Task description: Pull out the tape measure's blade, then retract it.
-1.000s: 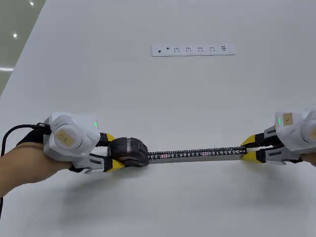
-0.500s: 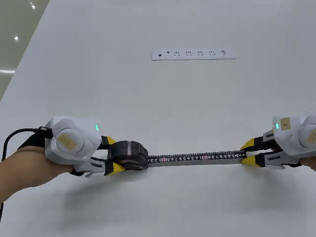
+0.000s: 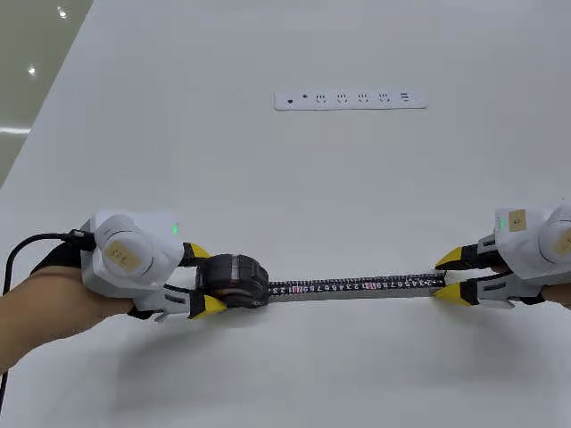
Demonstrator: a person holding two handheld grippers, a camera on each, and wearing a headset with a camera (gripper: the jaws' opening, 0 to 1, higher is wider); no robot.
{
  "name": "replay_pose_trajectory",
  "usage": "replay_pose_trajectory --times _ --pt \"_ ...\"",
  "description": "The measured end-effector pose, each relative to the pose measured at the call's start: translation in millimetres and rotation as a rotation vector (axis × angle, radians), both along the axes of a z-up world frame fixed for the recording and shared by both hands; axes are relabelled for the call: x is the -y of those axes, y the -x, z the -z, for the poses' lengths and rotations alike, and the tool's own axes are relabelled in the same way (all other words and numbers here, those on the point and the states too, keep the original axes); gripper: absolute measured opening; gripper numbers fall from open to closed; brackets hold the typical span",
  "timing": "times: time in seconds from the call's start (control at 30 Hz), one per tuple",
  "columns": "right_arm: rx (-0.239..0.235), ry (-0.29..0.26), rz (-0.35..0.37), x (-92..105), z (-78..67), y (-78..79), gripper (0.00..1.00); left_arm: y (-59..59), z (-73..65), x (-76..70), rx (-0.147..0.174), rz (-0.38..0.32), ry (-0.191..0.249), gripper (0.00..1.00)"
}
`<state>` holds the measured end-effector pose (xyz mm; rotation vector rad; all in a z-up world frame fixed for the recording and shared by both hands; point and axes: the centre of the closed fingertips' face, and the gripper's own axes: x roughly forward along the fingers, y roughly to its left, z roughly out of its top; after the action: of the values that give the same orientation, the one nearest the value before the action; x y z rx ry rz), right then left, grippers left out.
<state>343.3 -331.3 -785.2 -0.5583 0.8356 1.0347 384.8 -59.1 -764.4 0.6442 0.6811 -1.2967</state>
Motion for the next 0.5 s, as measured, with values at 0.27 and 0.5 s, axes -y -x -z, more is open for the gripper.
replay_pose_trajectory --times 0.27,0.5 --pt "0.000 -0.055 0.088 -6.8 -10.5 1.1 0.32 -0.2 -7.9 -7.0 -0.010 -0.099 0.038 0.42" --pt "0.013 -0.093 0.150 -15.0 -17.3 5.5 0.46 6.8 -20.2 -15.3 -0.018 -0.193 0.104 0.48"
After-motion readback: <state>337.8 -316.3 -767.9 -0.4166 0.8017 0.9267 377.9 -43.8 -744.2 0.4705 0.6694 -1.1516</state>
